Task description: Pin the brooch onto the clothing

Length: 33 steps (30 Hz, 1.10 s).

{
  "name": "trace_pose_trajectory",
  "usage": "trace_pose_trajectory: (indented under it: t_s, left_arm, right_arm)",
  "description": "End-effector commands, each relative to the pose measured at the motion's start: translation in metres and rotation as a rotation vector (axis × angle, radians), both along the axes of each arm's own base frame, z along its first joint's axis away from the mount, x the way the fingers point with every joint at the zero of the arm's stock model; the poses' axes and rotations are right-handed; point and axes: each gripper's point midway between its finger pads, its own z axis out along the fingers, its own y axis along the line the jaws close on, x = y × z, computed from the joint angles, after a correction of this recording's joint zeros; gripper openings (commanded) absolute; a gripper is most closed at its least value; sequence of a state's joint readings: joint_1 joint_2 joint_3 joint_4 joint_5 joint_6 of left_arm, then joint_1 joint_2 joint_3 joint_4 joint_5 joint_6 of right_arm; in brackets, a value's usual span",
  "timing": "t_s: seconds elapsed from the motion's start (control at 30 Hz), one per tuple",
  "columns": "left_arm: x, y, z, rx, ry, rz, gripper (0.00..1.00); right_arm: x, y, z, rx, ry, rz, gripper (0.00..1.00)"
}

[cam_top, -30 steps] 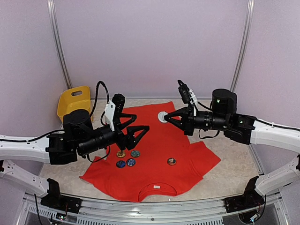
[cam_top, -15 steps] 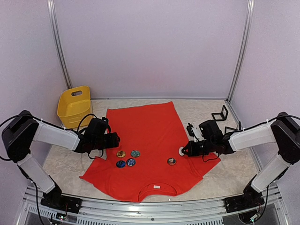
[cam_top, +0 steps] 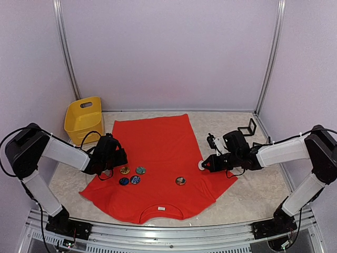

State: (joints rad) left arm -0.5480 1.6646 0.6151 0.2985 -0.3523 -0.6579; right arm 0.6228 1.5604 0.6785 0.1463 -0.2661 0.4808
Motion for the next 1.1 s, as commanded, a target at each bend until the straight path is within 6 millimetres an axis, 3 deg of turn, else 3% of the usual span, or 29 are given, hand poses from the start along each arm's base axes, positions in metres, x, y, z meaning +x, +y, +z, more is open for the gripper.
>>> trace_pose_trajectory:
  t_s: [0.0, 0.07, 0.13, 0.23, 0.33, 0.57, 0.8, 1.07]
  left_arm:
    - [-0.017, -0.092, 0.073, 0.222, -0.272, -0.355, 0.72]
    - [-0.046, -0.154, 0.083, 0.280, -0.339, -0.635, 0.70]
    - [-0.090, -0.207, 0.077, 0.271, -0.349, -0.935, 0.68]
    - [-0.139, -0.244, 0.058, 0.253, -0.315, -1.202, 0.63]
    - [-0.157, -0.253, 0.040, 0.282, -0.277, -1.279, 0.57]
    - [-0.160, -0.251, 0.007, 0.369, -0.166, -1.331, 0.56]
    - [-0.172, -0.249, -0.012, 0.380, -0.127, -1.382, 0.55]
    - [-0.177, -0.250, -0.033, 0.375, -0.084, -1.406, 0.32]
  right_arm:
    - [-0.001, 0.003, 0.020, 0.019, -0.060, 0.054, 0.00]
    - [-0.002, 0.005, 0.021, 0.026, -0.064, 0.064, 0.00]
    - [-0.004, 0.007, 0.022, 0.031, -0.068, 0.082, 0.00]
    - [-0.006, 0.011, 0.022, 0.026, -0.072, 0.103, 0.00]
    - [-0.008, 0.013, 0.023, 0.024, -0.077, 0.119, 0.00]
    - [-0.010, 0.019, 0.022, 0.019, -0.072, 0.145, 0.00]
    - [-0.015, 0.026, 0.021, 0.004, -0.077, 0.176, 0.00]
    - [-0.017, 0.031, 0.025, -0.001, -0.075, 0.194, 0.00]
